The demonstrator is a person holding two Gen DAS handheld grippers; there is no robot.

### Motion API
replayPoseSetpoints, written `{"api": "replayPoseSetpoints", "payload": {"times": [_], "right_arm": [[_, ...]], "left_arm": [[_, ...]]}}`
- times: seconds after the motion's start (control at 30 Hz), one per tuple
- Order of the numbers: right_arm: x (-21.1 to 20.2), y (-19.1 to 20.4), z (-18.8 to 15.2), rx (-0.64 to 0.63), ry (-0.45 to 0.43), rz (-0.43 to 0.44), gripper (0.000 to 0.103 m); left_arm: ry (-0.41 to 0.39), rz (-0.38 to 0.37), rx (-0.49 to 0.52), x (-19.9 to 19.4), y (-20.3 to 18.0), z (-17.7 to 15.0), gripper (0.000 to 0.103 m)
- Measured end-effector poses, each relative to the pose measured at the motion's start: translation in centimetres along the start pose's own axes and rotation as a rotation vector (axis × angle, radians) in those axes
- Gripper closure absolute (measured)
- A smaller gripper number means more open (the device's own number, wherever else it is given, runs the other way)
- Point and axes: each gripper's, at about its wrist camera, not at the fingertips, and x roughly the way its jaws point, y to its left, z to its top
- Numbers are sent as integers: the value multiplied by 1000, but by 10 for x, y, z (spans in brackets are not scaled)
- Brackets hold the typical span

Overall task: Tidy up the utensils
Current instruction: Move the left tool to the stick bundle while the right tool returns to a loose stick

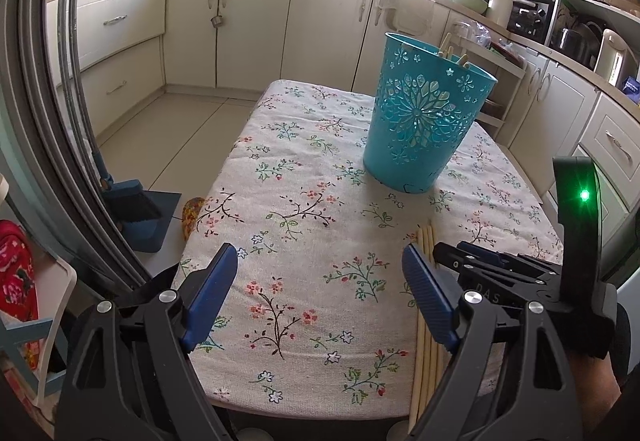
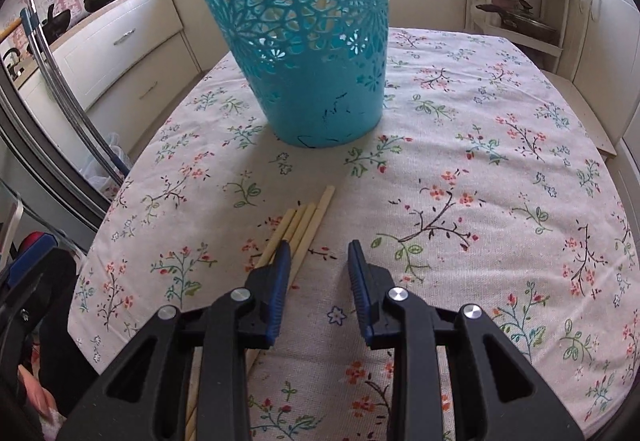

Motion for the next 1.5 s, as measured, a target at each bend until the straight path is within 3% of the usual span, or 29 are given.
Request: {"api": "replayPoseSetpoints", "payload": {"times": [0.3,0.4,0.53,0.7,0.87,1.27,1.5], "right_arm": [[1,-2,3,-127,30,17,75],[0,-7,2,-171,52,27,82],[-8,-27,-2,-206,68,46,85],[-18,-59,-9,-151,54,108,85],[-20,-60,-11,-120,34,131,83],[-22,-66,-12,-97,19,168,83],[-23,-68,-11,-76,20,177,83]], "left_arm": [[23,-22,24,5,-9,1,22],[54,-41,59,14,-19,2,22],[108,-43,95,33,-32,4,22],[170,-29,170,62,-51,4,22],[214,3,212,83,-62,1,22],[233,52,242,97,-67,4,22],[222,83,178,96,-51,8,38]]}}
